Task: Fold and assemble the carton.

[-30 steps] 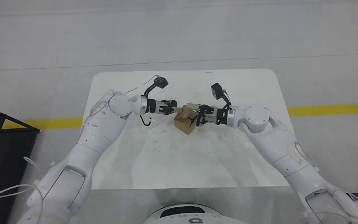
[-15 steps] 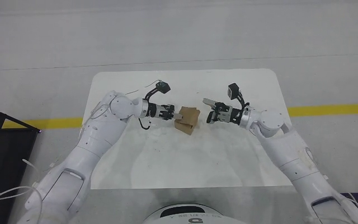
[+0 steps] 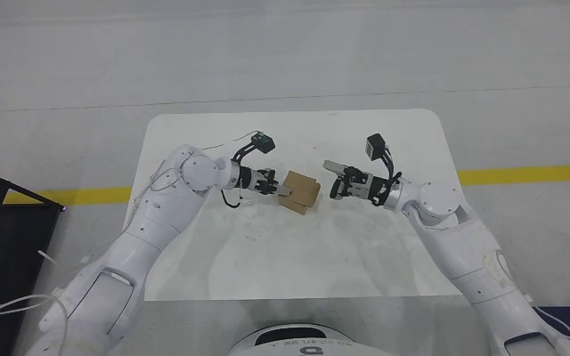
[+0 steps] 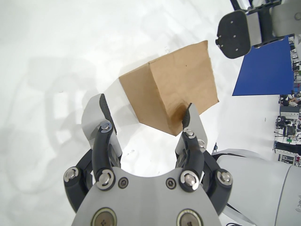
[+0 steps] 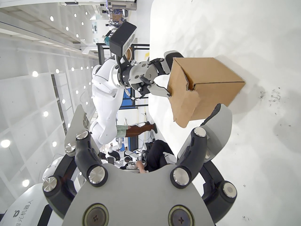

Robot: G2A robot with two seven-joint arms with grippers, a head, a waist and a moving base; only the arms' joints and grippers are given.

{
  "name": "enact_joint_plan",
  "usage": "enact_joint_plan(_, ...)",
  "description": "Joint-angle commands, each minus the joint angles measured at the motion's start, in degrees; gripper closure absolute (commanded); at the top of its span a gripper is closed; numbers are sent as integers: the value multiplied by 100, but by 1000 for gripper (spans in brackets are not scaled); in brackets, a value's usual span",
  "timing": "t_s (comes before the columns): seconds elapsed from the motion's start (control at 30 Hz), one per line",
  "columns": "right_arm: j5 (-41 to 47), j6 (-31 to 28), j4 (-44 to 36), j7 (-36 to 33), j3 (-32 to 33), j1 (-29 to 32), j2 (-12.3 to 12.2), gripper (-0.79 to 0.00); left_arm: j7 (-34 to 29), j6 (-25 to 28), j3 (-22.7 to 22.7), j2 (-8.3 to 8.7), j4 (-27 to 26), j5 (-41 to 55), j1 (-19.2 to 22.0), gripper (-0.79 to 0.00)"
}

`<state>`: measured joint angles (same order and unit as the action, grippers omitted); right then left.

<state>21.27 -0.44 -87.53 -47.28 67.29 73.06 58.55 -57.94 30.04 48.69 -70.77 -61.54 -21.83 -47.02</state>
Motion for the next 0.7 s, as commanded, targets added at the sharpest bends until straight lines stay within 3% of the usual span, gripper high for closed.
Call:
enact_joint_plan(0.0,-21,49,-9,22,-22,-23,7,-760,11,-18,-27,0,-18,-64,6,-545)
enact_joint_plan(0.07,-71,86,-20,-13,-45,-41,10,-736,45,-19,-66,-2,-48,-152,6,-554)
enact_joint_plan(0.13,-224,279,-8,-5,-82,-89,9,-600,65,-23,-98,-6,-66,-183,0,-557)
enact_joint_plan(0.33,-571,661,-35,21,-189,-218,15,-388,138,14,-108,-10,-124,-57,-4,-563)
enact_joint_plan(0.53,-767,824,-140,53,-119,-144,-11,-326,202,67,-61,4,-117,68,10,-619)
enact_joint_plan(0.67,-963,1026,-214,-7,-92,-113,-36,-135,231,78,-74,8,-87,67,2,-622)
